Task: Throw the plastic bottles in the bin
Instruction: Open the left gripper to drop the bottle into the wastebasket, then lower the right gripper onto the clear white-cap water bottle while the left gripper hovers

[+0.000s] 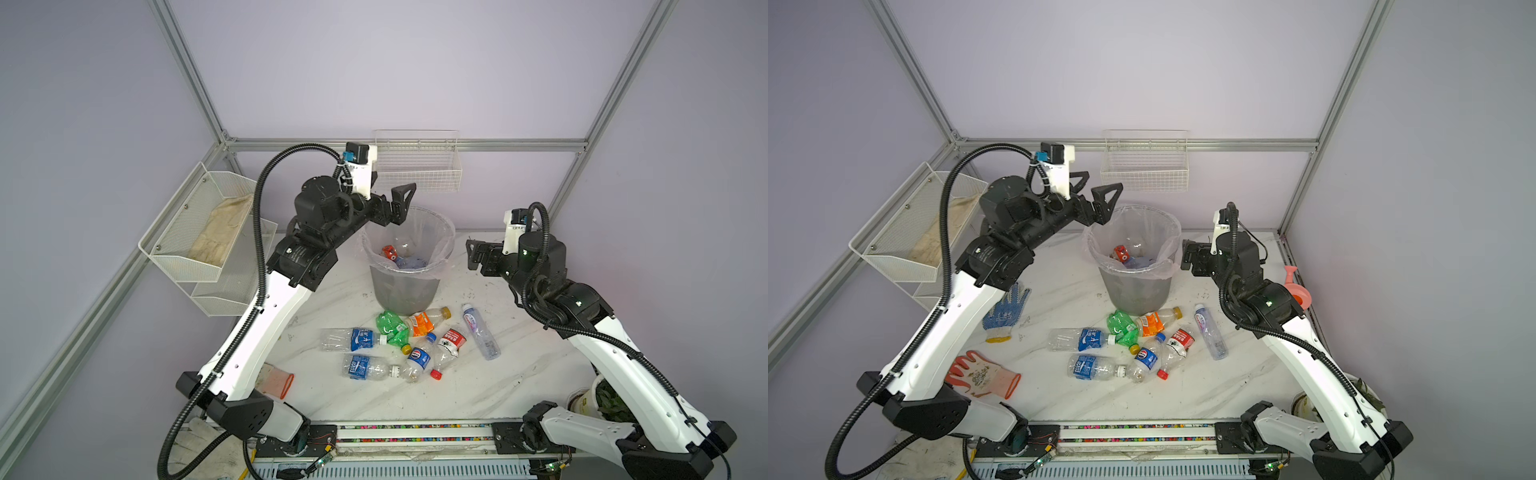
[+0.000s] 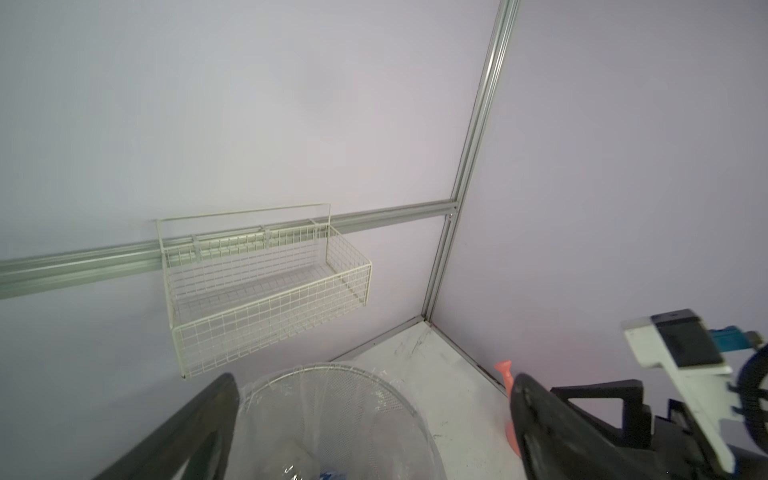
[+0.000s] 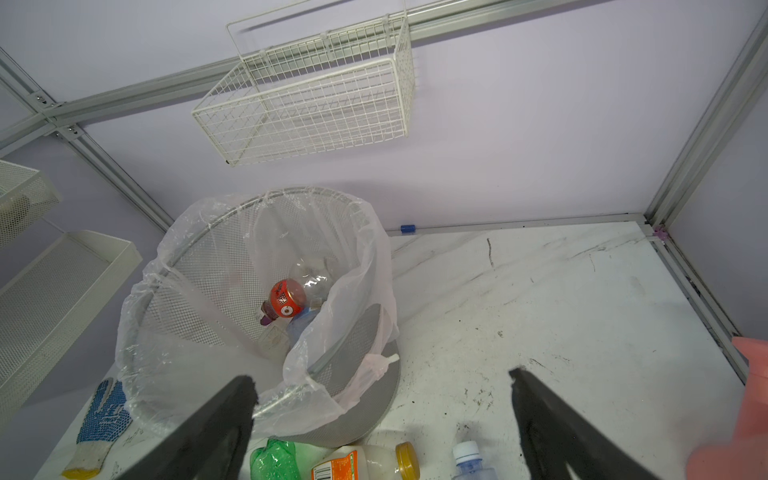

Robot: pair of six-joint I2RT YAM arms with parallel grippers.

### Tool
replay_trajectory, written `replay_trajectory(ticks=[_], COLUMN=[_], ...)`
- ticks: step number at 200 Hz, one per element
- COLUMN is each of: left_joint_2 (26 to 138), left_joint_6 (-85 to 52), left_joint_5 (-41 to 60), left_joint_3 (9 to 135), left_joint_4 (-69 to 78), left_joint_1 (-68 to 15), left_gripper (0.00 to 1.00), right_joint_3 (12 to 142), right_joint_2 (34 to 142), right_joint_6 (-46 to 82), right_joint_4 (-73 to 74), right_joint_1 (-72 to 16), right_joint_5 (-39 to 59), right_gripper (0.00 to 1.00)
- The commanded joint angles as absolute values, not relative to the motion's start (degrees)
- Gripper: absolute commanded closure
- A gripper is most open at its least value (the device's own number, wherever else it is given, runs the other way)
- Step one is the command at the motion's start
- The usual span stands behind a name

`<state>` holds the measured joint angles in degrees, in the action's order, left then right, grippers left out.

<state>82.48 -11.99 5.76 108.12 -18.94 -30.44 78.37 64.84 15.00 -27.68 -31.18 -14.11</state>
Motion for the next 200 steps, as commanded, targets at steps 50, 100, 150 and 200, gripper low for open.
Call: replay_trajectory(ticks=[50, 100, 150, 200], left_joint_2=[74.3, 68.8, 64.0, 59.2], left_joint_6=[-13.3, -14.8, -15.5, -17.7], left_joint_5=[4.8, 3.2, 1.5, -0.2], left_joint_3=[100.1, 92.2, 85.6, 77.3], left_joint_4=[-14.3, -12.7, -12.4, -11.6], left_joint_1=[-30.5, -30.6, -30.6, -30.6], left_gripper=[0.00, 0.00, 0.00, 0.00], right_joint_3=[78.8, 78.5, 77.6, 74.8], right_joint_2=[65.5, 69.2, 71.1, 72.8], right_joint_6=[17.4, 20.7, 22.9, 25.1], right_joint_4=[-27.9, -31.4, -35.0, -36.5], right_joint_1=[-31.0, -30.6, -28.4, -25.2], right_joint_5=[-14.3, -14.8, -16.8, -14.9], right_gripper=[0.03, 0.03, 0.03, 0.03])
